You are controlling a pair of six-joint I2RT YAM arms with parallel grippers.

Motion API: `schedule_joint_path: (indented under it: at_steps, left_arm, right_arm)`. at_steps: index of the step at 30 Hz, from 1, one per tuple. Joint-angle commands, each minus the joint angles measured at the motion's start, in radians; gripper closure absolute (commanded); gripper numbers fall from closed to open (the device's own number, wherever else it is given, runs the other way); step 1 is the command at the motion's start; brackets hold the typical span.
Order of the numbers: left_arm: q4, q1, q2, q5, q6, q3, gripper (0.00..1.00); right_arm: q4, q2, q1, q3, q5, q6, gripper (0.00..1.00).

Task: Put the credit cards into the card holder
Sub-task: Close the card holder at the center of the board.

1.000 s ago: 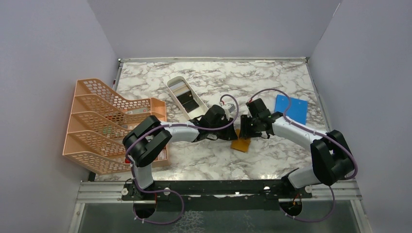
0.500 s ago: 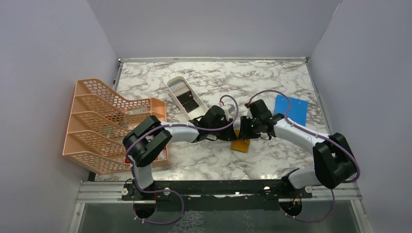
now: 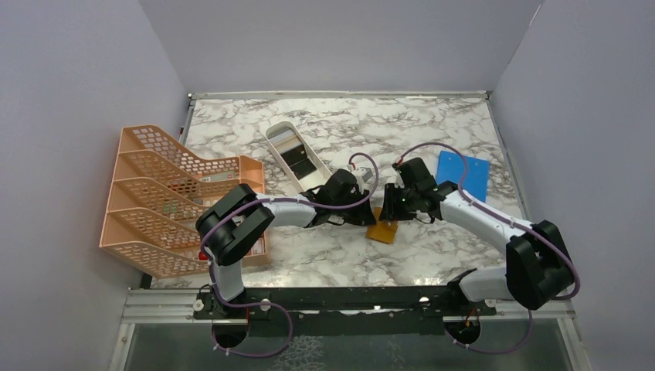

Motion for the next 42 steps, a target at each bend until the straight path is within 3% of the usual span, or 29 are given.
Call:
schedule_joint_path:
  at_steps: [1, 12, 42]
  left_arm:
    - [0.032, 0.001, 0.007, 0.007, 0.005, -0.006, 0.78]
    - [0.036, 0.003, 0.019, 0.009, 0.004, -0.004, 0.78]
    - [0.040, 0.004, 0.021, 0.008, 0.013, -0.012, 0.78]
  right_arm:
    - [-0.076, -0.056, -0.002, 0.048, 0.074, 0.045, 0.62]
    - [-0.089, -0.024, -0.003, 0.041, 0.131, 0.099, 0.79]
    - [-0.038, 0.032, -0.002, -0.028, 0.071, 0.126, 0.83]
